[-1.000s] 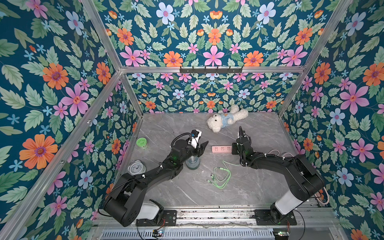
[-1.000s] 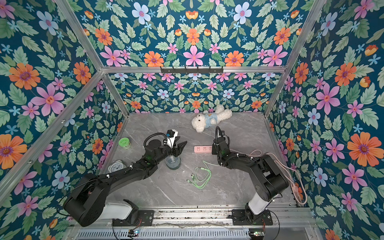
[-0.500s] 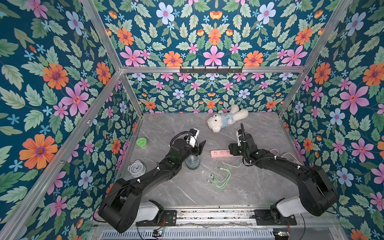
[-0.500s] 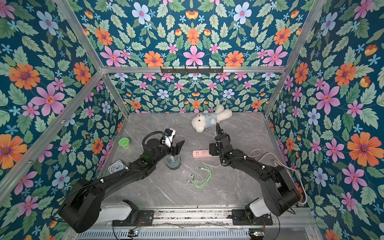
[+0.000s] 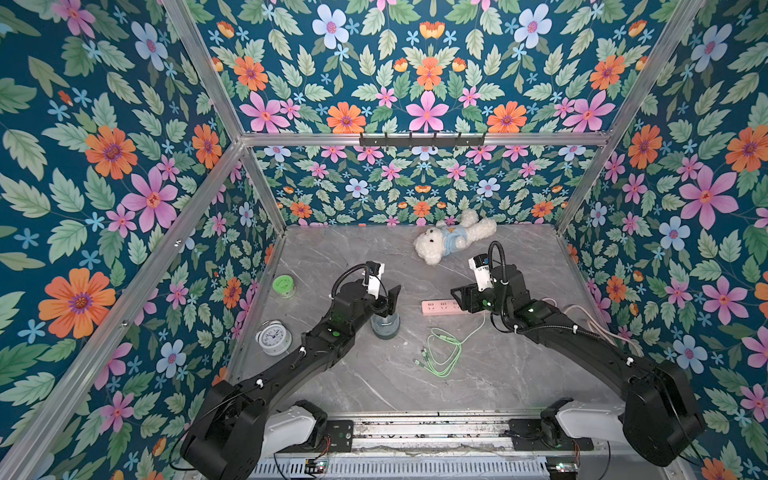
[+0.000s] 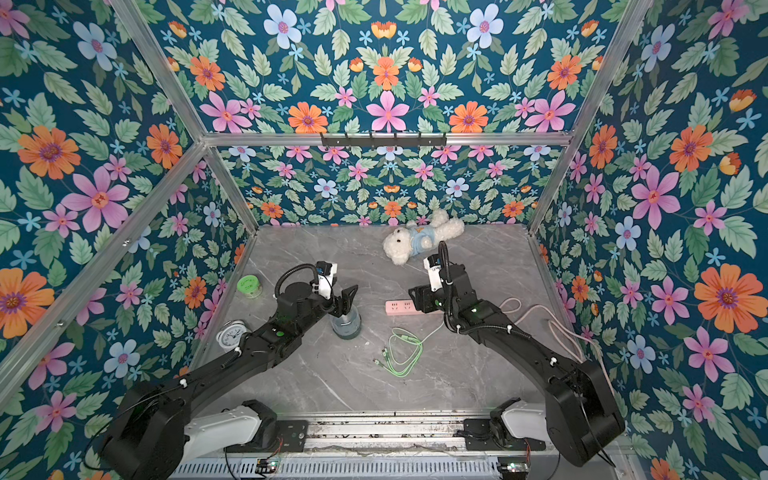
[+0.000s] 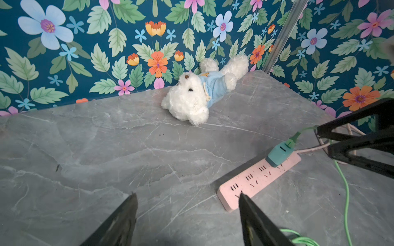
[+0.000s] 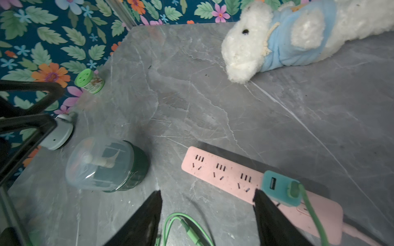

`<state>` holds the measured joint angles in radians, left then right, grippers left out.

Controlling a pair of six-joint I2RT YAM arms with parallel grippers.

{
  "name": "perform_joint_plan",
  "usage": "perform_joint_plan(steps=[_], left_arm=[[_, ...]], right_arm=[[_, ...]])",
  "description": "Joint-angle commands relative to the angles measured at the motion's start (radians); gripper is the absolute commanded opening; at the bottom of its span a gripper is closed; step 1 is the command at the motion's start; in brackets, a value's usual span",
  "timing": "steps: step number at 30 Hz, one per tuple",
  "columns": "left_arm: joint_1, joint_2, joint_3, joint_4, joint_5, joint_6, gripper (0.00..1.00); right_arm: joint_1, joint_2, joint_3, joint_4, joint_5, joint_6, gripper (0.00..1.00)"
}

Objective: Charge the cordless meat grinders
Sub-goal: Insert the plug into the socket, then pick up the cordless meat grinder at the center of the board.

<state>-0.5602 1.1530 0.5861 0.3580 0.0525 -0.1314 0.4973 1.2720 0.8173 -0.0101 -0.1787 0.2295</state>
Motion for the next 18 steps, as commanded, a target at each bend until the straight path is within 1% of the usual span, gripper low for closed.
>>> perform_joint_plan(steps=[1,7,11,14,18], left_arm=[[0.002,-0.036,-0.018,-0.079,-0.024,-0.047,0.77],[0.000,-0.068,-0.057,-0.154,-0.037,-0.075,0.78],[-0.011,-0.063,-0.078,-0.147,-0.031,-0.085,0.80],[-0.024,-0.066,-0.111,-0.108,-0.041,-0.084,0.80],[-0.030,-0.057,-0.157,-0.052,-0.027,-0.082,0.80]], right_arm=[[0.031,-0.036,-0.016,0.035,-0.093,-0.067,0.70],[0.124,-0.089,-0.106,0.097,-0.219,-0.118,0.66],[0.176,-0.084,-0.144,0.065,-0.279,-0.164,0.65],[0.238,-0.069,-0.163,0.029,-0.263,-0.200,0.65],[0.295,-0.034,-0.187,0.021,-0.240,-0.193,0.66]])
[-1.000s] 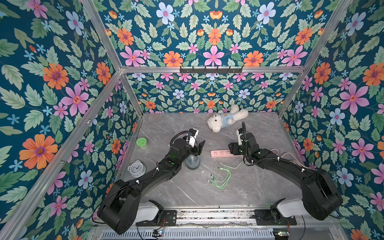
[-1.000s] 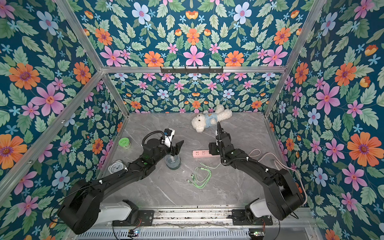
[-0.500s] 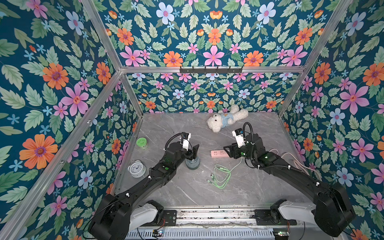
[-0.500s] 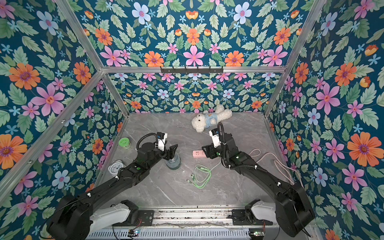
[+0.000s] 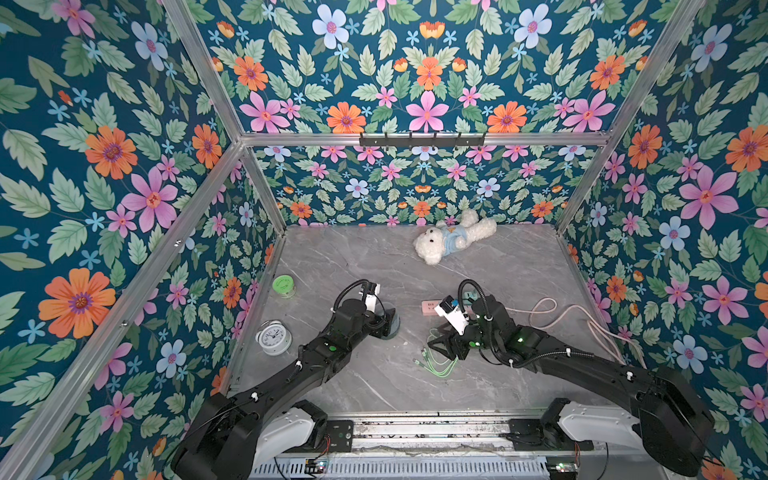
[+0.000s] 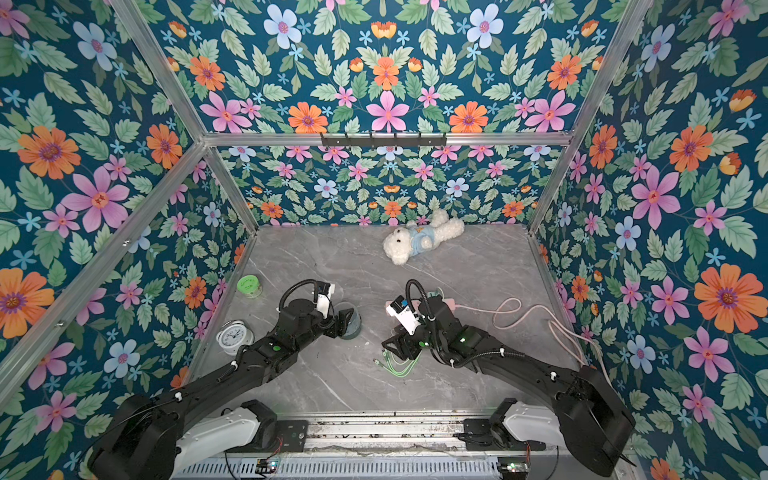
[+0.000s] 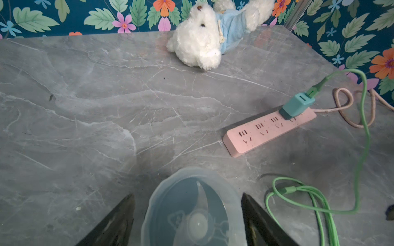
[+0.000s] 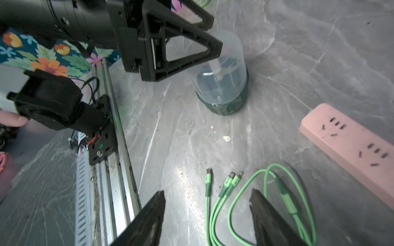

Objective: Charge the cordless meat grinders
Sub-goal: Pick up the cordless meat grinder at the center of the board.

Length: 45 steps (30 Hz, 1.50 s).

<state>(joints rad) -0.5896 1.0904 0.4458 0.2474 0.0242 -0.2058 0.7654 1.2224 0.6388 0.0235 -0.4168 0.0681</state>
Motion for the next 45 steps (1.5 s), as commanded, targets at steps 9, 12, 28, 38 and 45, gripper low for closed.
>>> perform_joint_plan(steps=[9,12,28,38,45], left_arm=[[-0.047,0.054,-0.073,0.164,-0.007,0.011,0.83],[-0.060,0.024,-0.094,0.168,-0.020,0.014,0.85],[-0.062,-0.039,-0.078,0.119,0.011,0.045,0.88],[-0.103,-0.063,-0.152,0.153,0.021,0.089,0.92],[-0.122,0.033,-0.169,0.217,-0.050,0.088,0.94]], right_arm=[[0.106,0.135,-0.022,0.040,0.016,0.027,0.65],[0.109,0.155,-0.028,0.070,0.015,0.042,0.65],[0.109,0.175,-0.035,0.092,0.015,0.052,0.67],[0.109,0.181,-0.033,0.095,0.015,0.064,0.67],[0.109,0.189,-0.035,0.092,0.025,0.076,0.68]])
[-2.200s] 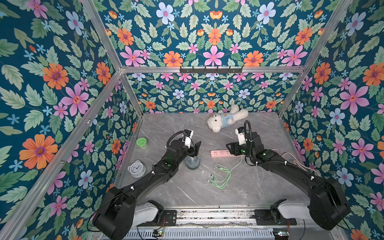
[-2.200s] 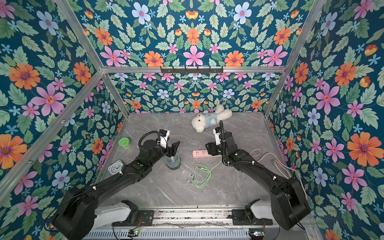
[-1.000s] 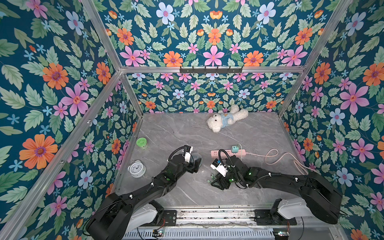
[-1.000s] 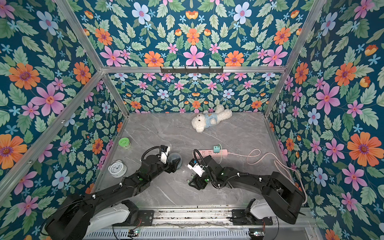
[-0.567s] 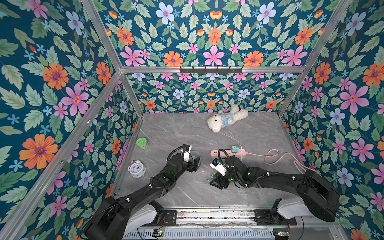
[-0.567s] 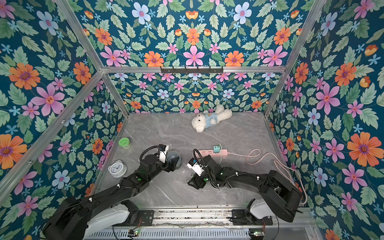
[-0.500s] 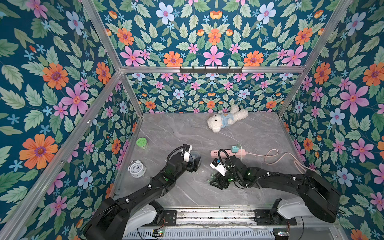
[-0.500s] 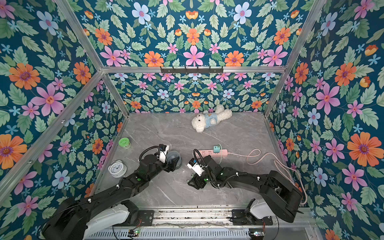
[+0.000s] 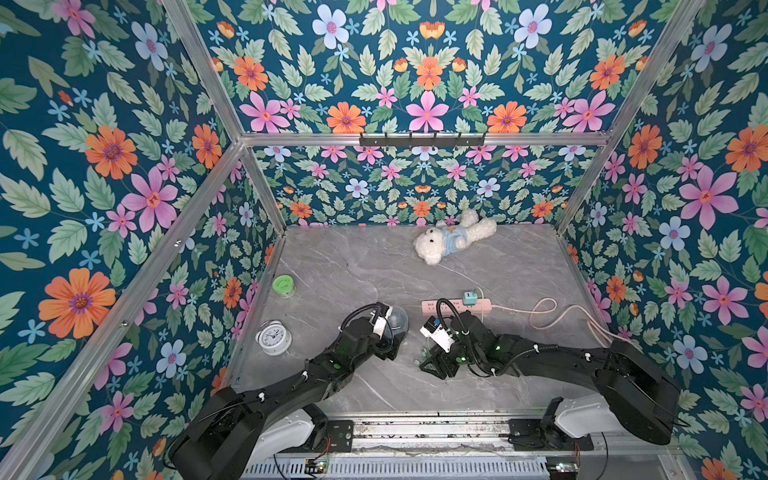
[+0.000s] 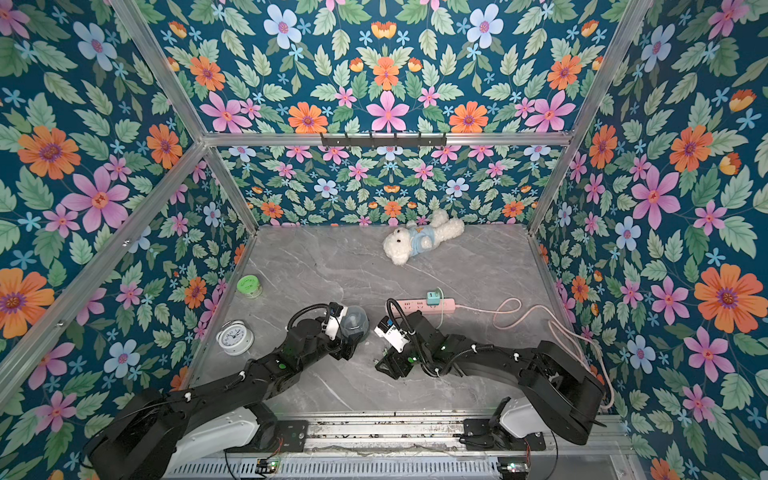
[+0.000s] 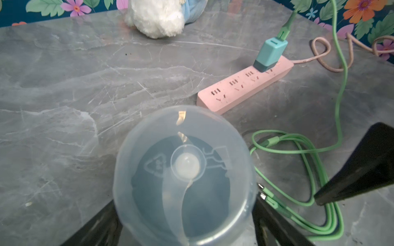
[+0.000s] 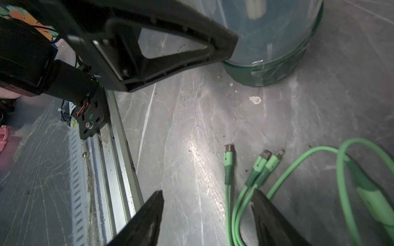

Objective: Charge the cordless meat grinders
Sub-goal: Pick up the cordless meat grinder at the center of the board.

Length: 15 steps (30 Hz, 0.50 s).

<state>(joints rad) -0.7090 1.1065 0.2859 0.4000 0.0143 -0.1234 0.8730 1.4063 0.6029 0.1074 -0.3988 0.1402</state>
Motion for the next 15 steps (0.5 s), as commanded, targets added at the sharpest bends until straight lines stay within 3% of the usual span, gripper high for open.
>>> perform_joint_plan(steps=[1,15], left_arm=[[-0.003,0.029,-0.016,0.091,-0.040,-0.005,0.96],[-0.050,0.221,-0.038,0.310,-0.072,-0.033,0.99]], right_arm=[[0.001,0.009,0.002,0.008,0.008,0.003,0.68],[0.001,0.036,0.032,-0.029,0.003,0.002,0.68]])
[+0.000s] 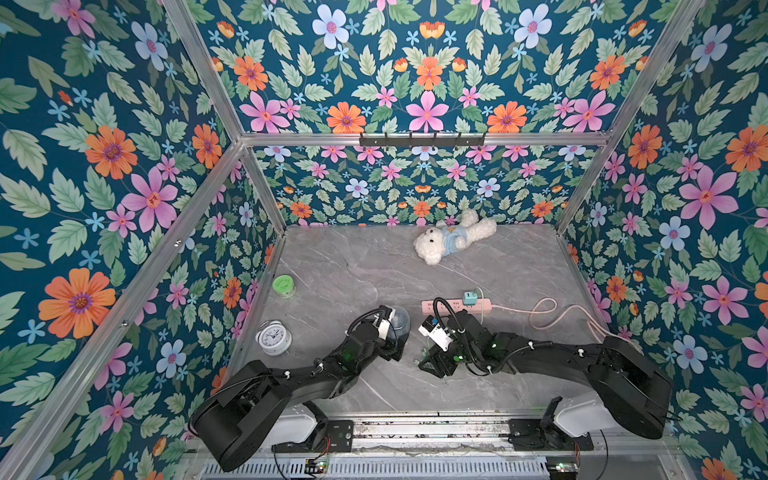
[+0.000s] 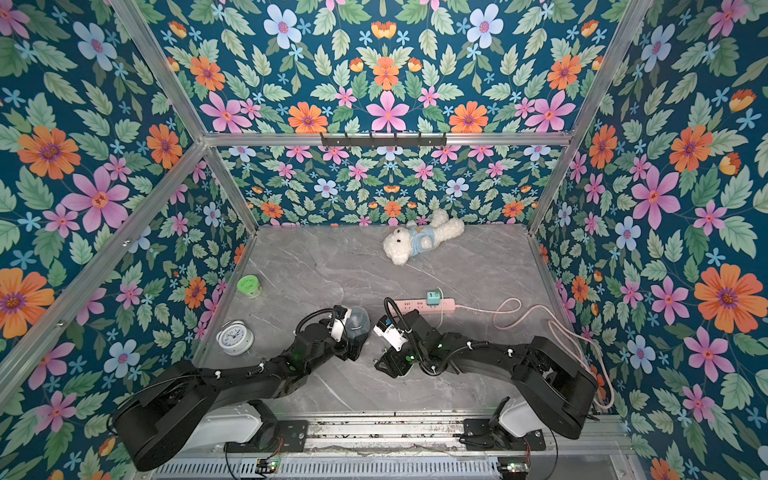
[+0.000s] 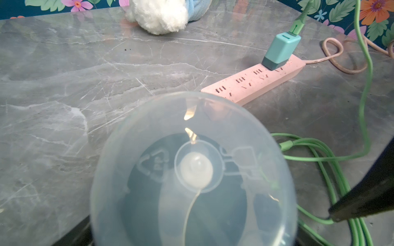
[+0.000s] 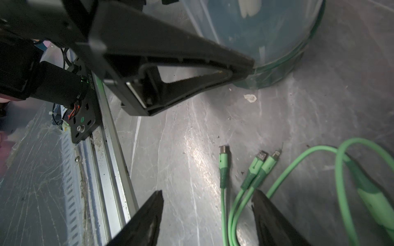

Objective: Charge the cordless meat grinders
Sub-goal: Pick up the cordless meat grinder at the center of the board.

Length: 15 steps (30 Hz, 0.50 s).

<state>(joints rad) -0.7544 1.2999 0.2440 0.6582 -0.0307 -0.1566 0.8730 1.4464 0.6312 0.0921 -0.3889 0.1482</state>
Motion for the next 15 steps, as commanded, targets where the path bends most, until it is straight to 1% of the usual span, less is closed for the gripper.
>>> perform_joint_plan(steps=[1,3,10,13,15], left_arm=[[-0.008,0.043,0.008,0.063,-0.034,0.007,0.99],[-0.007,0.067,0.006,0.097,-0.044,0.007,0.99],[-0.008,0.138,0.007,0.219,-0.015,-0.011,0.99],[-0.007,0.175,0.021,0.225,-0.003,-0.003,0.95],[-0.007,0.200,0.026,0.236,-0.002,-0.003,0.90]], right_arm=[[0.001,-0.007,0.003,-0.016,-0.006,-0.005,0.69],[0.001,-0.008,0.002,-0.016,-0.005,-0.004,0.68],[0.001,0.005,0.005,-0.024,-0.001,0.001,0.68],[0.001,0.007,0.008,-0.029,0.002,0.001,0.68],[0.001,0.006,0.011,-0.032,0.005,-0.001,0.68]])
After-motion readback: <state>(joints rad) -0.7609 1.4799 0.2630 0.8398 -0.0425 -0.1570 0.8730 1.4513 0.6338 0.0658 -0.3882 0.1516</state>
